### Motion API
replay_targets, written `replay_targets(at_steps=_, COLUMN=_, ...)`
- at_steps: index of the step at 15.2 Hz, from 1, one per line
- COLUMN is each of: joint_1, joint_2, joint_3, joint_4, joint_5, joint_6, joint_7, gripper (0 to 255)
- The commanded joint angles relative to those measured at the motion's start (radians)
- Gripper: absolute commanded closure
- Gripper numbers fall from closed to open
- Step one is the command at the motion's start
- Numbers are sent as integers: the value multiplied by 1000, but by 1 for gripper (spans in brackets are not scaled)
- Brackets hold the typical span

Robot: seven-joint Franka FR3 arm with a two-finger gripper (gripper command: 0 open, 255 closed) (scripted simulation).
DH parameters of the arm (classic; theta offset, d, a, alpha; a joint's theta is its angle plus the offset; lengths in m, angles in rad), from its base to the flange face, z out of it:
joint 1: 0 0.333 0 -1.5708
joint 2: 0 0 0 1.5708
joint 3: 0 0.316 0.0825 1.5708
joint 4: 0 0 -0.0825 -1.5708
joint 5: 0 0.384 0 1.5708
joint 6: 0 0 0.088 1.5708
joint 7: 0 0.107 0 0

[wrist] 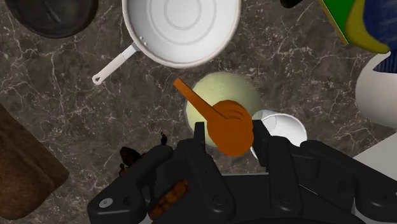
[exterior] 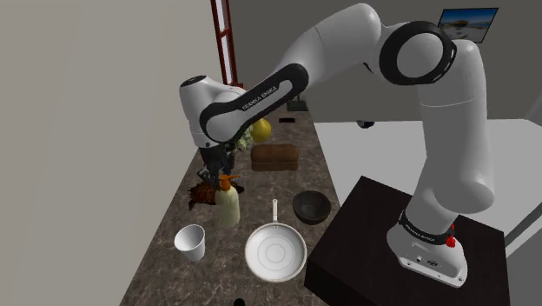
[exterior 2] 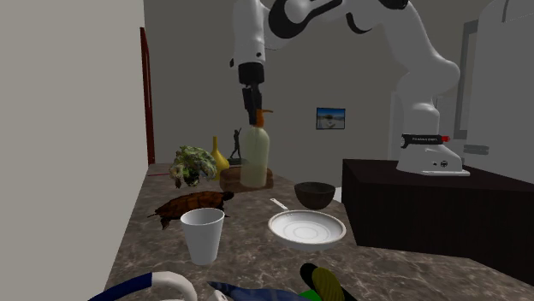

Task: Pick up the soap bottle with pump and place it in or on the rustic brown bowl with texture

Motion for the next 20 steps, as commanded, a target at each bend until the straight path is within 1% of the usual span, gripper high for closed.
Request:
replay_targets(at_steps=1, joint_1=-33, joint_2=-69, joint_3=2, joint_4=-89, joint_5=21, joint_6=24, joint_7=-31, gripper=255)
replay_targets(at_steps=6, joint_1=-113, joint_2=-238, joint_3=-6, joint_4=-285, joint_5=81, joint_6=63, joint_7=-133, gripper=255)
replay_targets(at_steps=10, joint_1=-163, joint_2=-367, joint_3=-28, joint_4=-417, joint_5=128, joint_6=75, joint_7=-228, gripper=255)
replay_targets(at_steps=15, joint_1=-212, joint_2=-517, joint_3=-77, joint_4=-555, joint_5=173, joint_6=71, joint_7=-353, gripper=255)
replay_targets(at_steps=20, joint_1=-255, joint_2=-651, joint_3=-144, joint_4=-664, joint_5=190, joint_6=48, joint_7=-476, gripper=255)
